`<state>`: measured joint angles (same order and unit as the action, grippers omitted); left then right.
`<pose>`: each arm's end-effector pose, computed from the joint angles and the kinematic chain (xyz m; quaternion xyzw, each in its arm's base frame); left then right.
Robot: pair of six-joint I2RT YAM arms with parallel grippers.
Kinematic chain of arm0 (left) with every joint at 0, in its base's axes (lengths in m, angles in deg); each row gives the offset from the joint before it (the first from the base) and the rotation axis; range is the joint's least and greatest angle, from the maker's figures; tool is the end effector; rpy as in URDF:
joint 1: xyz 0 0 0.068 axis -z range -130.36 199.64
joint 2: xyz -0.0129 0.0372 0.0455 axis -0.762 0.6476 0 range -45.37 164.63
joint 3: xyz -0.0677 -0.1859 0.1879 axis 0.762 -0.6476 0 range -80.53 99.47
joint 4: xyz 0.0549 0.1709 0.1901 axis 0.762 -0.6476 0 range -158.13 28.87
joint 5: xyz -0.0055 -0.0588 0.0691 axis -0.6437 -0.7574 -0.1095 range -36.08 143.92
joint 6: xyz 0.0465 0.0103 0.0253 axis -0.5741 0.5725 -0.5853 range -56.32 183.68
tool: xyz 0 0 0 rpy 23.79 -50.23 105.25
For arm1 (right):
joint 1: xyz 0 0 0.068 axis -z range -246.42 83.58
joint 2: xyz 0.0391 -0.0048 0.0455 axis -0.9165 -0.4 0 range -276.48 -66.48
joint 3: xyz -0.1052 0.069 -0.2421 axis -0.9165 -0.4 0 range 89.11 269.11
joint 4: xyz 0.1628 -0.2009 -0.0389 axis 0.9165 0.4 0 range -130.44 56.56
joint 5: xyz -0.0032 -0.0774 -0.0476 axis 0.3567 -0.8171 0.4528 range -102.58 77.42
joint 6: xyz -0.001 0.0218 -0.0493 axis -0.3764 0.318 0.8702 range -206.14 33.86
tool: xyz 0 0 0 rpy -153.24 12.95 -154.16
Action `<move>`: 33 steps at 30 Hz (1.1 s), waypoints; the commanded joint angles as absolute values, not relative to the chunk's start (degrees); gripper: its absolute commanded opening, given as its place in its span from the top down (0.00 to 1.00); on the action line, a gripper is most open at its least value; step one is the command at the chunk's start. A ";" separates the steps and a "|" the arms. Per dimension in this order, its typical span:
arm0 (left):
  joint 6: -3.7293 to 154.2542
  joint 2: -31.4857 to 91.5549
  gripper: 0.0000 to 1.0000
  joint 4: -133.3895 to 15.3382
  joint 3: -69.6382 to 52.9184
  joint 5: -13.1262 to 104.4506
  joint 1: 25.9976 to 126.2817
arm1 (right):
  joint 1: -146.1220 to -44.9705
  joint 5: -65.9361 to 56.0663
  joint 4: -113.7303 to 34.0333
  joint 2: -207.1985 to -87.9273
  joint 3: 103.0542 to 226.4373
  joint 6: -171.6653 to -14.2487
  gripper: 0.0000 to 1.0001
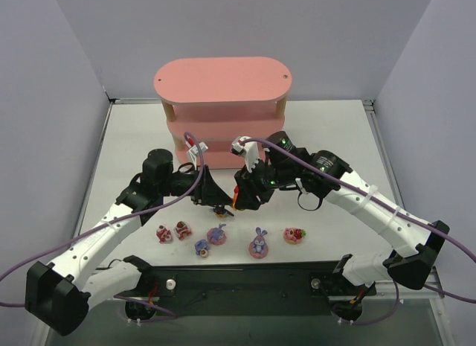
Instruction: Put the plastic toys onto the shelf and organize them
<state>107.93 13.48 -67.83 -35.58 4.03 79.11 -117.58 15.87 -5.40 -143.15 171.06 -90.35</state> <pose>0.1837 -0.1350 0.3047 0.1423 0.7701 -0.5871 0.2049 0.1680 0.2358 0.4005 -0.4471 0.7200 0.4142 0.3320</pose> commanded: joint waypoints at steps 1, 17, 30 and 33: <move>107.28 13.60 0.41 -66.32 -32.89 4.88 79.26 | -118.01 16.16 -5.38 -143.56 173.14 -90.19 1.00; 109.12 13.52 0.60 -64.65 -33.95 4.88 79.35 | -118.36 15.99 -5.29 -143.83 172.17 -90.19 1.00; 110.26 12.90 1.00 -64.29 -34.65 5.58 79.52 | -118.71 8.00 -7.21 -143.65 171.73 -95.36 0.80; 110.53 12.72 1.00 -64.12 -34.48 6.20 79.52 | -118.80 6.33 -8.79 -142.69 171.12 -97.12 0.59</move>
